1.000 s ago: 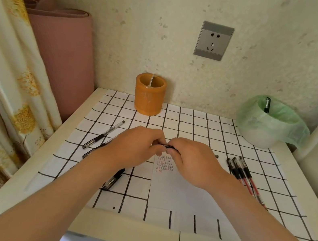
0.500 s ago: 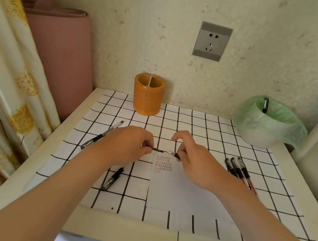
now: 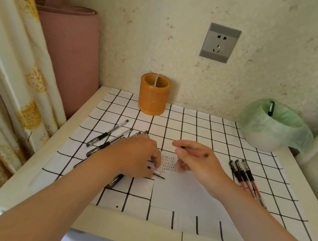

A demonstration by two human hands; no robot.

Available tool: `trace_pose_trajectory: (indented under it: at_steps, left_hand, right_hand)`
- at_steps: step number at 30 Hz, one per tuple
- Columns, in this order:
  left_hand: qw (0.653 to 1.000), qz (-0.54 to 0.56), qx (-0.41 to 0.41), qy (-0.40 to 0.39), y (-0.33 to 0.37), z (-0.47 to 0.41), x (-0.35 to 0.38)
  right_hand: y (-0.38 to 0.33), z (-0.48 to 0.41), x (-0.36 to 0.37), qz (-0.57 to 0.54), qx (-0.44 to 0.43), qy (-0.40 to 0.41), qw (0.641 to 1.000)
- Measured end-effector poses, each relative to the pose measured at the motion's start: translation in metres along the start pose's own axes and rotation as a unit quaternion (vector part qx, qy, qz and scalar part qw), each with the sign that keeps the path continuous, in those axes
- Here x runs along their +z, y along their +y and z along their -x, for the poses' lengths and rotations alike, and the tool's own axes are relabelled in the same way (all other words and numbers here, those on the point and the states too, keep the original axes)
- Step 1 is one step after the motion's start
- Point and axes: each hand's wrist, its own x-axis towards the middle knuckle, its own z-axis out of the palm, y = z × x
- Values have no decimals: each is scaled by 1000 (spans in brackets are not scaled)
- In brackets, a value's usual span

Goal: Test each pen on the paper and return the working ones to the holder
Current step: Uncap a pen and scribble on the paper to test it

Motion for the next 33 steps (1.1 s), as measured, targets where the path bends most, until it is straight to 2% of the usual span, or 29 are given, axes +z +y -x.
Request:
trace_pose_trajectory:
  at_steps: [3,14,19,33]
  left_hand:
    - [1000,6,1,-4,0,0,0]
    - [1000,1,14,-15,0,0,1]
    - [1000,3,10,-12,-1,-1,1]
    - [1000,10,-5,-26,-1,-5,2]
  right_hand:
    - [6,3,7,10,12,27,1000]
    - [25,2,6,110,-22,18,993]
    - [31,2,6,126,-58,2,990]
    - [40,-6,6,148,-75,-13,986]
